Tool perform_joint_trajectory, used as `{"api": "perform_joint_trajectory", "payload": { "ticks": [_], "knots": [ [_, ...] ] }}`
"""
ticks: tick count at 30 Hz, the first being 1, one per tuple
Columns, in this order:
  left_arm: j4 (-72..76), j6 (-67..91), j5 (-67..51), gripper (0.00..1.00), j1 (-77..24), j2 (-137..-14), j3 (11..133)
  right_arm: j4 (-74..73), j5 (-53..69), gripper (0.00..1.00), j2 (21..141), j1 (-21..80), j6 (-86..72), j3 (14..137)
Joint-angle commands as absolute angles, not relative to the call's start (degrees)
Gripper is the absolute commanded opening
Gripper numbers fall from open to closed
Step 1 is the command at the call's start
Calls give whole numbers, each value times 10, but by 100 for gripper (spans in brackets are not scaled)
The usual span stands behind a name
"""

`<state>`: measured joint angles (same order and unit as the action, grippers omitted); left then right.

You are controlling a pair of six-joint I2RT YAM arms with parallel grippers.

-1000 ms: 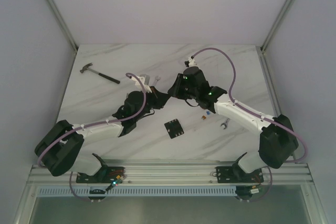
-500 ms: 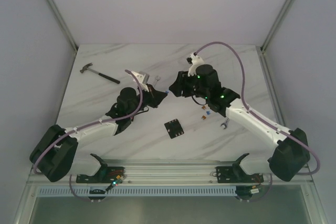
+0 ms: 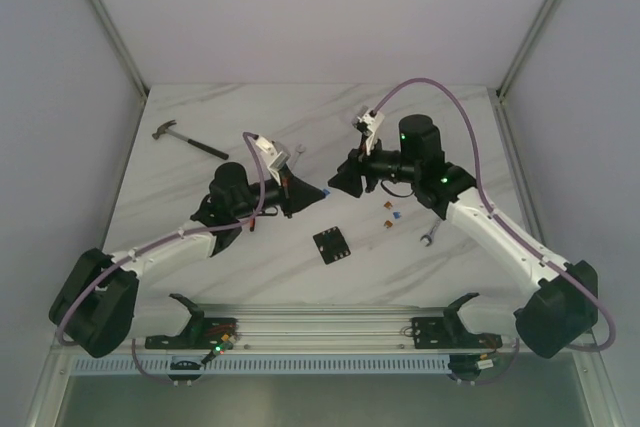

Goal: Snap on the fuse box
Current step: Pick up the fuse from the center of the board.

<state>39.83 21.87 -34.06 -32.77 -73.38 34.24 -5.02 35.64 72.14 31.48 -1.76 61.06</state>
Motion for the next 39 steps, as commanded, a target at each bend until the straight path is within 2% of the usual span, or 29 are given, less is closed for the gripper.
{"api": "perform_joint_trajectory", "payload": {
  "ticks": [1, 9, 19, 27, 30, 34, 39],
  "knots": [
    [435, 201, -429, 0, -324, -707, 362, -76, 462, 53, 701, 303, 48, 606],
    [464, 230, -466, 0, -324, -692, 366, -97, 545, 46, 711, 302, 78, 613],
    [479, 243, -488, 0, -331, -703, 379, -109, 574, 37, 719, 302, 95, 619],
    [478, 240, -504, 0, -338, -710, 381, -109, 601, 23, 722, 302, 108, 621],
    [475, 238, -507, 0, -339, -710, 382, -113, 608, 23, 721, 302, 114, 620],
    [471, 236, -511, 0, -339, -710, 381, -118, 612, 29, 719, 301, 118, 621],
    [470, 235, -512, 0, -339, -708, 378, -121, 612, 29, 716, 297, 120, 622]
  ]
}}
